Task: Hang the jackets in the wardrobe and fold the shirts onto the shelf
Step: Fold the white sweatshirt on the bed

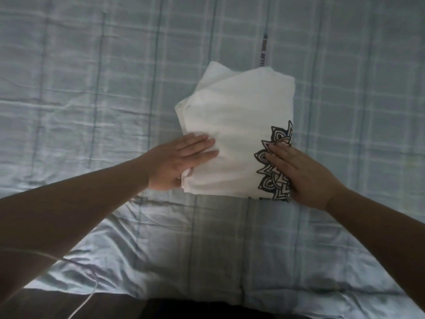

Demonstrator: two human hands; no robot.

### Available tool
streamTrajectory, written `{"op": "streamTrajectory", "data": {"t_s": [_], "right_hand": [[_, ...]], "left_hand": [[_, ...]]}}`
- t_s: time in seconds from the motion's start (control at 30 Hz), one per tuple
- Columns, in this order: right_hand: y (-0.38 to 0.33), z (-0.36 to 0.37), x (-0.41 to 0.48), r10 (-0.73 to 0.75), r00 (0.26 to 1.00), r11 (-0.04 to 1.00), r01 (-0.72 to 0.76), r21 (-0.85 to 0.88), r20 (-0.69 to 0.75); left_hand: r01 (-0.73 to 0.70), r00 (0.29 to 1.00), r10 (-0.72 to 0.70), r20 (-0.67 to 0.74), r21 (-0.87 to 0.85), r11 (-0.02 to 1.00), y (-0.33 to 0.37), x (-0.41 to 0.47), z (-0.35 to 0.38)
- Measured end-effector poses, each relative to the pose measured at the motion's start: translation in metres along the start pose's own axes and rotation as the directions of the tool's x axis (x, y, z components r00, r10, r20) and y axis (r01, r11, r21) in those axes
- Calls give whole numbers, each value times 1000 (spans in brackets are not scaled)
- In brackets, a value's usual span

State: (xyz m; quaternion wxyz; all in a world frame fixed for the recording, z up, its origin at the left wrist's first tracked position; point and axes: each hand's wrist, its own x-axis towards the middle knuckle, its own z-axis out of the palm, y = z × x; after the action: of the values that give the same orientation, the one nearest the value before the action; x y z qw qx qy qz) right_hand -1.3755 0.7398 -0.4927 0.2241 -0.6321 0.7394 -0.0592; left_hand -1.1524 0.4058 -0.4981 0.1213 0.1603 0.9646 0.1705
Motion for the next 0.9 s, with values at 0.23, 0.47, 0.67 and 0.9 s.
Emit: {"op": "streamTrajectory", "data": {"t_s": [0.23,0.47,0.67,0.9], "right_hand": [[-3,-1,-2,109,993,966,-94,242,-52],[-26,-27,-9,294,955,783,-214,585,-45],[-45,-54,-22,508,852,661,-294,691,-124],[-51,-38,13,837,547,376,-607,700,25]], "left_hand": [[53,984,-67,-167,-90,995,9,4,5],[167,909,-353,-222,-582,796,26,-5,-12],[290,772,-635,-40,-866,407,46,-23,-34],[462,323,-878,354,-868,-180,55,16,-24]]}}
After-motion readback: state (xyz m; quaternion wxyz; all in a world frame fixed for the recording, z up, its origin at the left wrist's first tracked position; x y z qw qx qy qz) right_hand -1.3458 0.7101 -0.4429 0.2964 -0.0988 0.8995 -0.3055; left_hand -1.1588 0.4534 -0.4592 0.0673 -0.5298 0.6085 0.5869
